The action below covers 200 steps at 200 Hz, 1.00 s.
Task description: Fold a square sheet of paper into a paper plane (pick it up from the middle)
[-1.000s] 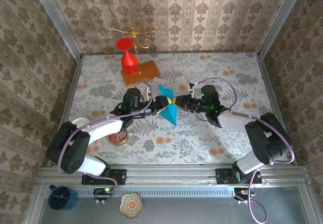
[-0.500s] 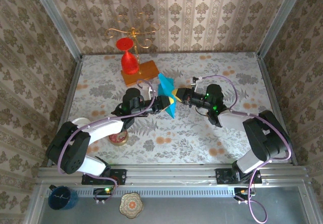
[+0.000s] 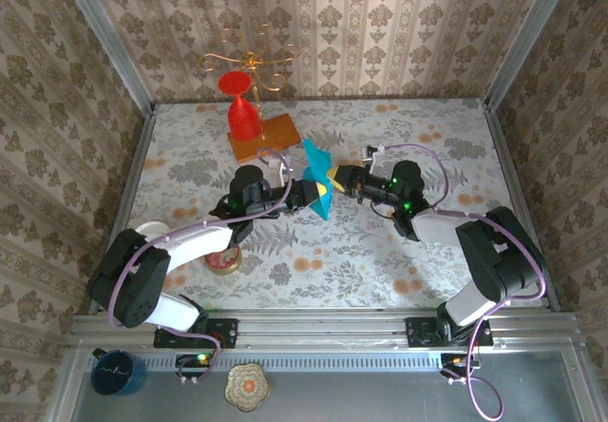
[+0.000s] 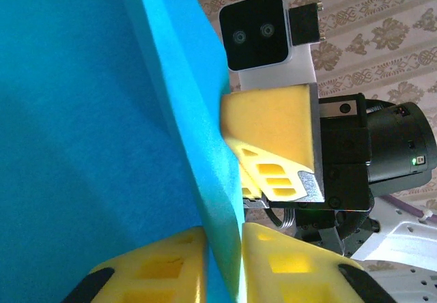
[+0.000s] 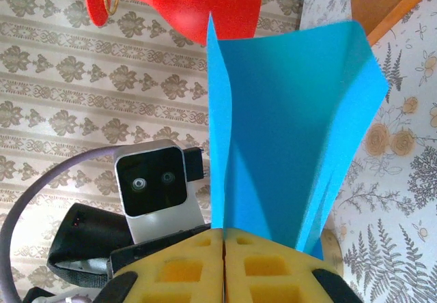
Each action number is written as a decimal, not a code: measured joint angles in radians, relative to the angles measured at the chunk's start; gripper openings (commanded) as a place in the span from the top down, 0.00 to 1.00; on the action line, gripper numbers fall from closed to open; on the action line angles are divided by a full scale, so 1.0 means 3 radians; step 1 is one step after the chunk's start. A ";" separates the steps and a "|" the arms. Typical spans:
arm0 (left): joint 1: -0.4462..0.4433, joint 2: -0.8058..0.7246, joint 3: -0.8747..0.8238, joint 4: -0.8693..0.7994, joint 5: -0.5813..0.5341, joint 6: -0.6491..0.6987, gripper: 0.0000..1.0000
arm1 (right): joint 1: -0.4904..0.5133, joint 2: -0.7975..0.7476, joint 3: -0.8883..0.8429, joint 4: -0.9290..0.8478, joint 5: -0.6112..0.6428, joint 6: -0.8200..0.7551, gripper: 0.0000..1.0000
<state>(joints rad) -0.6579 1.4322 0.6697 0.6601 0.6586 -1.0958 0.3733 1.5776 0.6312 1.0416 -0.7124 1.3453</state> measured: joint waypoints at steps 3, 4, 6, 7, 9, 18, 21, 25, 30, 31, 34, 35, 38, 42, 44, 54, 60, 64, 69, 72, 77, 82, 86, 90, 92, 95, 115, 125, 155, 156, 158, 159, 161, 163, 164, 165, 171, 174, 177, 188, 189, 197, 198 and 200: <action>0.0000 0.0000 0.0000 -0.0003 0.0000 0.0003 0.86 | -0.0001 0.0000 0.0000 0.0005 -0.0001 -0.0005 0.77; 0.0000 0.0000 0.0000 -0.0001 0.0001 0.0003 0.86 | -0.0001 0.0000 0.0000 0.0008 -0.0001 -0.0009 0.76; 0.0000 0.0000 0.0000 -0.0004 0.0000 0.0003 0.87 | -0.0003 0.0000 -0.0001 0.0009 -0.0001 0.0001 0.74; 0.0001 0.0000 0.0000 -0.0005 -0.0001 0.0001 0.87 | -0.0003 0.0000 -0.0001 0.0008 -0.0001 0.0010 0.74; 0.0001 0.0000 0.0001 -0.0006 -0.0001 0.0005 0.88 | -0.0008 0.0000 -0.0001 0.0006 -0.0003 0.0004 0.71; 0.0001 0.0000 0.0005 -0.0036 -0.0008 0.0024 0.89 | -0.0019 -0.0001 -0.0003 -0.0001 -0.0011 -0.0020 0.64; 0.0001 0.0000 0.0009 -0.0056 -0.0011 0.0032 0.89 | -0.0028 -0.0003 -0.0004 -0.0011 -0.0010 -0.0004 0.62; 0.0004 0.0000 0.0019 -0.0100 -0.0011 0.0046 0.89 | -0.0036 -0.0011 -0.0004 -0.0042 -0.0014 -0.0038 0.59; 0.0010 0.0000 0.0029 -0.0155 -0.0028 0.0072 0.89 | -0.0058 -0.0028 -0.0008 -0.0111 -0.0011 -0.0058 0.57; 0.0010 0.0000 0.0032 -0.0164 -0.0031 0.0075 0.89 | -0.0060 -0.0032 -0.0008 -0.0120 -0.0013 -0.0064 0.56; 0.0010 -0.0001 0.0038 -0.0200 -0.0039 0.0099 0.89 | -0.0074 -0.0045 -0.0013 -0.0167 -0.0010 -0.0080 0.54; 0.0010 -0.0001 0.0042 -0.0223 -0.0047 0.0114 0.89 | -0.0085 -0.0055 -0.0014 -0.0202 -0.0009 -0.0095 0.54; 0.0010 -0.0004 0.0053 -0.0271 -0.0062 0.0130 0.89 | -0.0095 -0.0072 -0.0015 -0.0258 -0.0010 -0.0128 0.52; 0.0010 -0.0005 0.0070 -0.0338 -0.0078 0.0174 0.89 | -0.0125 -0.0109 -0.0023 -0.0361 -0.0004 -0.0172 0.51; 0.0010 -0.0006 0.0081 -0.0384 -0.0092 0.0187 0.89 | -0.0132 -0.0121 -0.0023 -0.0395 -0.0003 -0.0195 0.50; 0.0010 -0.0025 0.0141 -0.0607 -0.0150 0.0312 0.89 | -0.0201 -0.0238 -0.0033 -0.0678 0.0027 -0.0348 0.47; 0.0010 -0.0046 0.0184 -0.0774 -0.0209 0.0399 0.89 | -0.0238 -0.0320 -0.0033 -0.0865 0.0064 -0.0449 0.46; 0.0010 -0.0066 0.0228 -0.0935 -0.0261 0.0483 0.89 | -0.0270 -0.0397 -0.0033 -0.1029 0.0102 -0.0535 0.45; 0.0006 -0.0093 0.0289 -0.1134 -0.0328 0.0604 0.89 | -0.0304 -0.0498 -0.0033 -0.1225 0.0144 -0.0652 0.44; 0.0001 -0.0108 0.0326 -0.1251 -0.0370 0.0642 0.89 | -0.0323 -0.0556 -0.0032 -0.1326 0.0177 -0.0704 0.44; -0.0009 -0.0128 0.0406 -0.1451 -0.0462 0.0772 0.89 | -0.0354 -0.0664 -0.0029 -0.1518 0.0233 -0.0816 0.43; -0.0025 -0.0142 0.0498 -0.1665 -0.0571 0.0898 0.89 | -0.0381 -0.0773 -0.0020 -0.1714 0.0300 -0.0932 0.42; -0.0045 -0.0151 0.0585 -0.1834 -0.0665 0.0985 0.89 | -0.0401 -0.0858 -0.0010 -0.1876 0.0364 -0.1019 0.41; -0.0071 -0.0151 0.0684 -0.2021 -0.0782 0.1099 0.89 | -0.0417 -0.0937 0.0005 -0.2024 0.0421 -0.1110 0.41; -0.0080 -0.0151 0.0716 -0.2076 -0.0813 0.1124 0.89 | -0.0423 -0.0977 0.0017 -0.2110 0.0455 -0.1155 0.40; -0.0098 -0.0153 0.0774 -0.2174 -0.0876 0.1199 0.89 | -0.0430 -0.1033 0.0029 -0.2209 0.0497 -0.1216 0.40; -0.0278 -0.0120 0.1211 -0.2893 -0.1438 0.1643 0.89 | -0.0459 -0.1345 0.0183 -0.2939 0.0881 -0.1640 0.40; -0.0375 -0.0053 0.1413 -0.3185 -0.1715 0.1825 0.89 | -0.0464 -0.1461 0.0247 -0.3218 0.1058 -0.1801 0.40; -0.0624 0.0350 0.1877 -0.3877 -0.2575 0.2200 0.89 | -0.0505 -0.1756 0.0284 -0.3817 0.1520 -0.2085 0.40; -0.0629 0.0364 0.1886 -0.3892 -0.2598 0.2207 0.89 | -0.0507 -0.1762 0.0284 -0.3830 0.1532 -0.2089 0.40; -0.0647 0.0402 0.1911 -0.3933 -0.2665 0.2227 0.89 | -0.0514 -0.1779 0.0284 -0.3863 0.1564 -0.2103 0.40; -0.0659 0.0426 0.1930 -0.3966 -0.2706 0.2238 0.89 | -0.0516 -0.1789 0.0284 -0.3886 0.1581 -0.2111 0.40; -0.0669 0.0451 0.1947 -0.3993 -0.2748 0.2248 0.89 | -0.0520 -0.1799 0.0284 -0.3909 0.1598 -0.2115 0.39; -0.0685 0.0495 0.1971 -0.4036 -0.2815 0.2263 0.89 | -0.0528 -0.1817 0.0282 -0.3941 0.1629 -0.2122 0.39; -0.0696 0.0520 0.1987 -0.4064 -0.2857 0.2274 0.89 | -0.0533 -0.1827 0.0282 -0.3956 0.1647 -0.2126 0.39; -0.0701 0.0532 0.1995 -0.4081 -0.2878 0.2277 0.89 | -0.0534 -0.1831 0.0281 -0.3966 0.1656 -0.2129 0.39; -0.0743 0.0647 0.2057 -0.4189 -0.3045 0.2316 0.89 | -0.0551 -0.1876 0.0275 -0.4031 0.1724 -0.2144 0.39; -0.0762 0.0699 0.2090 -0.4242 -0.3122 0.2330 0.89 | -0.0561 -0.1897 0.0268 -0.4056 0.1755 -0.2148 0.39; -0.0782 0.0764 0.2118 -0.4290 -0.3211 0.2346 0.89 | -0.0572 -0.1924 0.0263 -0.4088 0.1785 -0.2150 0.39; -0.0856 0.0992 0.2232 -0.4470 -0.3512 0.2388 0.89 | -0.0612 -0.2008 0.0230 -0.4172 0.1887 -0.2159 0.39; -0.0861 0.1008 0.2238 -0.4480 -0.3532 0.2389 0.89 | -0.0615 -0.2014 0.0228 -0.4177 0.1892 -0.2159 0.39; -0.0912 0.1189 0.2323 -0.4603 -0.3744 0.2413 0.89 | -0.0649 -0.2070 0.0191 -0.4224 0.1947 -0.2159 0.39; -0.0918 0.1216 0.2340 -0.4625 -0.3775 0.2419 0.89 | -0.0652 -0.2075 0.0188 -0.4227 0.1951 -0.2159 0.39; -0.0928 0.1247 0.2356 -0.4648 -0.3807 0.2422 0.89 | -0.0661 -0.2085 0.0177 -0.4236 0.1958 -0.2159 0.39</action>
<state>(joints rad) -0.9363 1.8065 1.3766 -0.7341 -0.4835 -0.3691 0.1749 0.9520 0.6842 -0.2291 -0.1249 0.6975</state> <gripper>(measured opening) 0.112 0.607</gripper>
